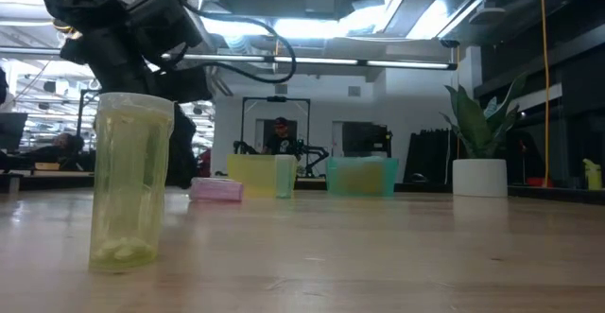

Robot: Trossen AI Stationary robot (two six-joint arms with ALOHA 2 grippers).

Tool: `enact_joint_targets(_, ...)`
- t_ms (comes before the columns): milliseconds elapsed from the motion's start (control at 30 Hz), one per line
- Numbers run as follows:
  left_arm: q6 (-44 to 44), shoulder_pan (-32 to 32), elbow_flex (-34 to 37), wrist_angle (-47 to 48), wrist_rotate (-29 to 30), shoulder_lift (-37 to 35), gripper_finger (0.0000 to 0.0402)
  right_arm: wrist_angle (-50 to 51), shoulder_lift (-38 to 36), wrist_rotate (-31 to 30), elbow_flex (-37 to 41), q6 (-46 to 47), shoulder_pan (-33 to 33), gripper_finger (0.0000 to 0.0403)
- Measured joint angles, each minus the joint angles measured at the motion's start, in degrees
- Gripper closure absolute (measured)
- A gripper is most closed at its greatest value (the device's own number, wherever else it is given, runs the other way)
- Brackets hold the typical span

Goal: Pick and place medicine bottles into bin by pill shape (circle, oval)
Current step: Put the pink tablet bottle into the yellow bin

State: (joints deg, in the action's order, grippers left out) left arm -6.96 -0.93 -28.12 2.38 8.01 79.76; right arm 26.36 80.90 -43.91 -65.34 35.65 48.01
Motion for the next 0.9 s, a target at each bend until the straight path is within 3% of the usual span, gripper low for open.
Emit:
enact_joint_targets(333,3.0,0.0,-0.2,-9.6,0.5,7.7,0.0154,0.4,0.0,0.0,0.0,0.1,0.0,0.0245)
enact_joint_targets(900,2.9,0.0,-0.2,-7.6,0.5,7.4,0.0172,1.8,0.0,0.0,0.0,3.0,0.0,0.0245)
